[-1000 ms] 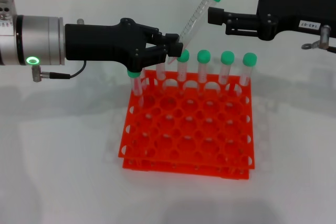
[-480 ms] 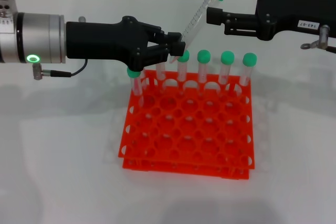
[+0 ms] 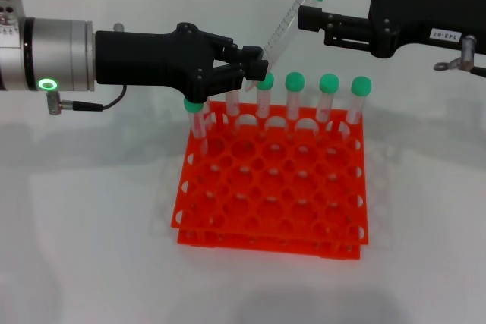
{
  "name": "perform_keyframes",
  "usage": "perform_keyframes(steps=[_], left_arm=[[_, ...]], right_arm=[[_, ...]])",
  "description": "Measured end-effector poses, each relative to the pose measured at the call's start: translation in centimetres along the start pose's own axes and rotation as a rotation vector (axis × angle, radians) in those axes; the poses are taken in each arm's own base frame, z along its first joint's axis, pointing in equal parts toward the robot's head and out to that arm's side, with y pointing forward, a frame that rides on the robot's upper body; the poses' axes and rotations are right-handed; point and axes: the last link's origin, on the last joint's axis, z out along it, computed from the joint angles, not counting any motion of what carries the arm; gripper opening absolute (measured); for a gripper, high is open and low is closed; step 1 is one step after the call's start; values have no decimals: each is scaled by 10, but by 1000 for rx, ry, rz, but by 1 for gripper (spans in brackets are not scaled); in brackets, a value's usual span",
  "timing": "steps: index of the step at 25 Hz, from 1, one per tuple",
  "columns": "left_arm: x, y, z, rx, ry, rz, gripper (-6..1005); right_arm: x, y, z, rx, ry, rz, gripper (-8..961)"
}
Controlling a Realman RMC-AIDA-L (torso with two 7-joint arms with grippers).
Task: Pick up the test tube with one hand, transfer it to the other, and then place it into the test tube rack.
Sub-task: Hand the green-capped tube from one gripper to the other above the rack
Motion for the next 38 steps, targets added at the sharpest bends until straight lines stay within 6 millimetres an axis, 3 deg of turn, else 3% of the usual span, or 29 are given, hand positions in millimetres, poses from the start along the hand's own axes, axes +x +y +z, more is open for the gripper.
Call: perform_keyframes(steps=[13,21,26,38], left_arm=[[1,0,1,-1,0,9,179],[1,0,1,-2,0,15,178],[1,0,1,-2,0,16,177],[1,0,1,-3,1,15,175]], right_arm=[[-1,-3,4,-6,-5,11,555],[-2,-5,4,-2,-11,17,549],[-2,-5,4,-1,-12,17,413],[-2,-5,4,-1,-13,19,293]])
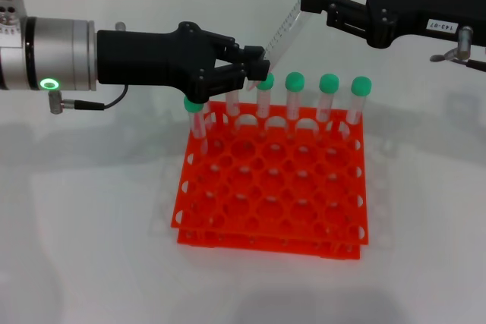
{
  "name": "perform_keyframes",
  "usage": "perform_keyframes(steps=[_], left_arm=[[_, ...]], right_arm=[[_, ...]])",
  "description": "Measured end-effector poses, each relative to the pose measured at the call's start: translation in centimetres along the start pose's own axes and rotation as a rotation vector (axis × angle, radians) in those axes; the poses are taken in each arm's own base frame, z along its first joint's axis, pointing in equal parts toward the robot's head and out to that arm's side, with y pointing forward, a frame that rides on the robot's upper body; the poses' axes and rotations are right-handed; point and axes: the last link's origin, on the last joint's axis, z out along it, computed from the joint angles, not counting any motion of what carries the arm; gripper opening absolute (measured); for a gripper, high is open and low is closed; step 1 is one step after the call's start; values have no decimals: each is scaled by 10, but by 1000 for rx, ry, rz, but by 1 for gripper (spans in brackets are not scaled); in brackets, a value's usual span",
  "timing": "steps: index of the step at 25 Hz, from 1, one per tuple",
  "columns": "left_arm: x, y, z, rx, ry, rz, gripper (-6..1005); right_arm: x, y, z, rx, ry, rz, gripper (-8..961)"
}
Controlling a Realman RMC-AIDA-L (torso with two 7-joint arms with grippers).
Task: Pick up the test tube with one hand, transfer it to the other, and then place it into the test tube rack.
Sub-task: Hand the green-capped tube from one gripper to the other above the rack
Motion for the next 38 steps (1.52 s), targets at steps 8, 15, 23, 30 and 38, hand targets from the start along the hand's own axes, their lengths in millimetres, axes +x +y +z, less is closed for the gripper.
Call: perform_keyframes(steps=[8,15,23,30,38], left_arm=[[0,0,1,0,2,2,174],[0,1,4,2,10,0,173],[-1,1,4,2,10,-4,153],[-2,2,2,3,15,-20,366],[2,3,-4,-4,39,-49,697]], right_arm=[[0,1,0,-5,3,-3,292],[0,1,0,-6,5,-5,291],[0,0,-1,-5,2,-7,284],[0,0,-1,-4,1,-8,277],[0,1,-1,-4,-4,-6,274]])
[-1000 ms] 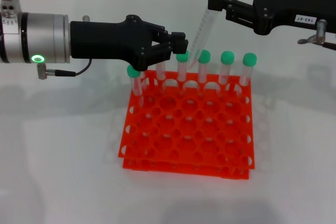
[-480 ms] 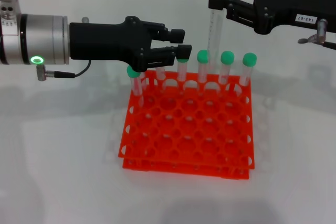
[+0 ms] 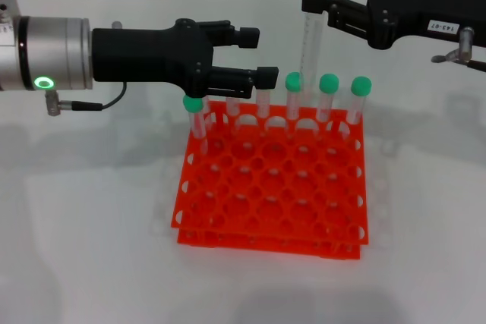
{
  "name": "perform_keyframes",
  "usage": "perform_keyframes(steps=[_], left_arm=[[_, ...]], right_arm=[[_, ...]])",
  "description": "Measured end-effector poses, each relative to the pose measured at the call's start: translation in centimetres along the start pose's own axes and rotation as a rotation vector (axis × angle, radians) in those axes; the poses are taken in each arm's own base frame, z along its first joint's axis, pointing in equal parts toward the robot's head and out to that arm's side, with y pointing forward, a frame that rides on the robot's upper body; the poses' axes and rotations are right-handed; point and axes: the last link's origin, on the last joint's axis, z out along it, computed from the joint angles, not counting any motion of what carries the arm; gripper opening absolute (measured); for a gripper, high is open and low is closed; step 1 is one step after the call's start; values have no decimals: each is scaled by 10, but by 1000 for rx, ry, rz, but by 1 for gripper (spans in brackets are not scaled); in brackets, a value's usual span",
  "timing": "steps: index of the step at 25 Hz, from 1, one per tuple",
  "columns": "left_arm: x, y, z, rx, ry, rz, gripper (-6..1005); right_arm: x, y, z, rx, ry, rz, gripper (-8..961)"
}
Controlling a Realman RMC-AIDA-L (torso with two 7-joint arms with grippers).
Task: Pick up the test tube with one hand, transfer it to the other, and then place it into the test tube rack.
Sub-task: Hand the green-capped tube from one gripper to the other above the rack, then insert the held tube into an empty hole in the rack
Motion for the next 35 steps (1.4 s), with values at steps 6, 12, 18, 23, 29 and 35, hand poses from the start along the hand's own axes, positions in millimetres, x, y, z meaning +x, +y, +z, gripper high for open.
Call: perform_keyframes(steps=[6,12,18,23,29,35], left_arm=[[2,2,-15,36,-9,-23,841],[3,7,-33,59,-35,-79,887],[2,16,-65,125,-53,-92,886],[0,27,-91,157,-81,-107,886],[-7,40,-121,182,-136,-142,886],[-24,55,-150,256,-199,-196,886]], right_arm=[[0,0,-1,2,-3,-1,274],[1,0,-1,3,-3,2,274],[3,1,-2,11,-7,10,274],[3,2,-2,13,-17,19,274],[9,4,-4,16,-16,34,274],[15,6,-3,15,-44,54,274]])
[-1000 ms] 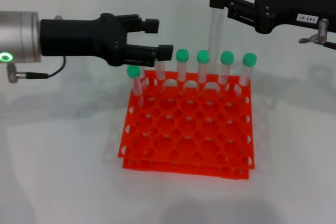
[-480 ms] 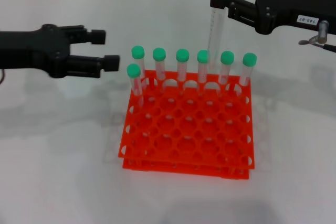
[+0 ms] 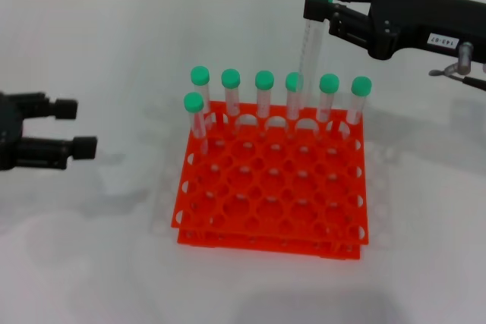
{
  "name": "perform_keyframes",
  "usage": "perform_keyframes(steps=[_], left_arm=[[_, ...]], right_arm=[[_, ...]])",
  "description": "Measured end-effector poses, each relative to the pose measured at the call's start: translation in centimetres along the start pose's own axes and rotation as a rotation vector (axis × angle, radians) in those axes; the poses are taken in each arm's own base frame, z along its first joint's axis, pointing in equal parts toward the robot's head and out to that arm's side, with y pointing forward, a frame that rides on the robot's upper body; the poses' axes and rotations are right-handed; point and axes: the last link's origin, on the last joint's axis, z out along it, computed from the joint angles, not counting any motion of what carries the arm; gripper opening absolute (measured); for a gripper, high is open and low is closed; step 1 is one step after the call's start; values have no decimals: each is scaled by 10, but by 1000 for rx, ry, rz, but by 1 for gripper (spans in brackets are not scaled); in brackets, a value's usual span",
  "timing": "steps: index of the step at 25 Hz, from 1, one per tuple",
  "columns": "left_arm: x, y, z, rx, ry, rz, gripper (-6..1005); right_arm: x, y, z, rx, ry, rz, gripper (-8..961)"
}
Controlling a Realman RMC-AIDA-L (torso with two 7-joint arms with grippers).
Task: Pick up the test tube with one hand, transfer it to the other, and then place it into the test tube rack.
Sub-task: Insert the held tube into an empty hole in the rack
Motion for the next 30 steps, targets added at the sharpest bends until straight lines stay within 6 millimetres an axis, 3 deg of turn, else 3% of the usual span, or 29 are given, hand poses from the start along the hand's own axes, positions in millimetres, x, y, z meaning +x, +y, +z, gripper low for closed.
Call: perform_keyframes(steps=[12,30], left_arm=[[-24,0,-6,26,-125,-5,886],[-24,0,1,7,-143,54,886]], right_arm=[[7,3,3,-7,13,15,274],[12,10,17,-25,7,-19,274]])
